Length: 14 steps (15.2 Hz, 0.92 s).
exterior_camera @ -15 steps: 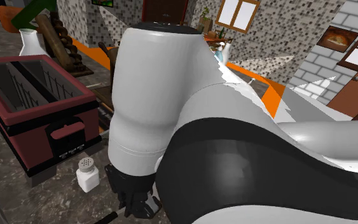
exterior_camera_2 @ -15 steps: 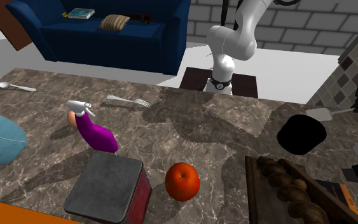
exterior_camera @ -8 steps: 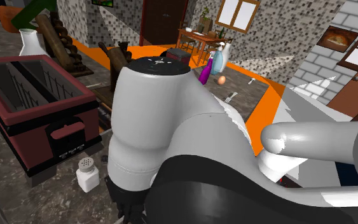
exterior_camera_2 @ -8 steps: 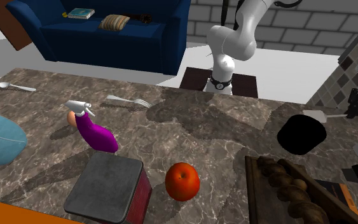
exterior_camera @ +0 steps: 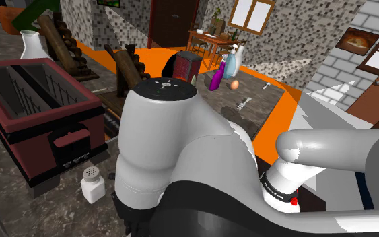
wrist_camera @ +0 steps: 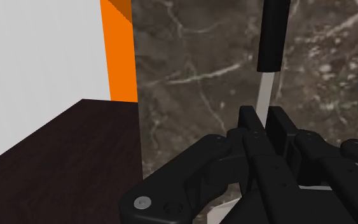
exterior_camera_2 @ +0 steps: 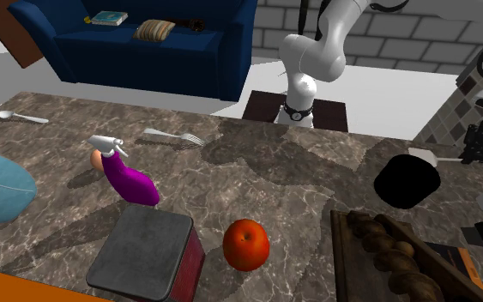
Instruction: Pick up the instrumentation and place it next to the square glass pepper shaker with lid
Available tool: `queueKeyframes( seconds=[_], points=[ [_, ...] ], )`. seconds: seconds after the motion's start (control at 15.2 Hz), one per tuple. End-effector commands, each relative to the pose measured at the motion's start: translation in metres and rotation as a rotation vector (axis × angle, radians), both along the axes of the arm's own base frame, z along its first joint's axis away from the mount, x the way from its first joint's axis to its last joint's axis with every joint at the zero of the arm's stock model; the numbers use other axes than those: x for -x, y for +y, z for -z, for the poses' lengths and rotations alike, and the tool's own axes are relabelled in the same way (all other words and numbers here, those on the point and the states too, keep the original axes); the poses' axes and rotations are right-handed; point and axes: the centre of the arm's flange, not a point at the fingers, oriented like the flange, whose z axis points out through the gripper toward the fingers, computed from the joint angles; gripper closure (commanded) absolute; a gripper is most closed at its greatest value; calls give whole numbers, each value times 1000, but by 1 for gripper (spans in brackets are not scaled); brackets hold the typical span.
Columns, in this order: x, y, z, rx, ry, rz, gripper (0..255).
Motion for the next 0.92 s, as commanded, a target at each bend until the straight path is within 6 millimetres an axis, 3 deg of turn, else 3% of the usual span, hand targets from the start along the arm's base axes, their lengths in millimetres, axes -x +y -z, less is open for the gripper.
queueKeyframes(
  seconds=[0.0, 0.07, 0.13, 0.46, 0.73, 0.86],
  points=[
    [0, 0, 0, 0, 0, 0, 255],
    [0, 0, 0, 0, 0, 0, 255],
    [0, 0, 0, 0, 0, 0, 0],
    [0, 0, 0, 0, 0, 0, 0],
    [0, -3, -50, 0, 0, 0, 0],
    [0, -3, -50, 0, 0, 0, 0]
  ],
)
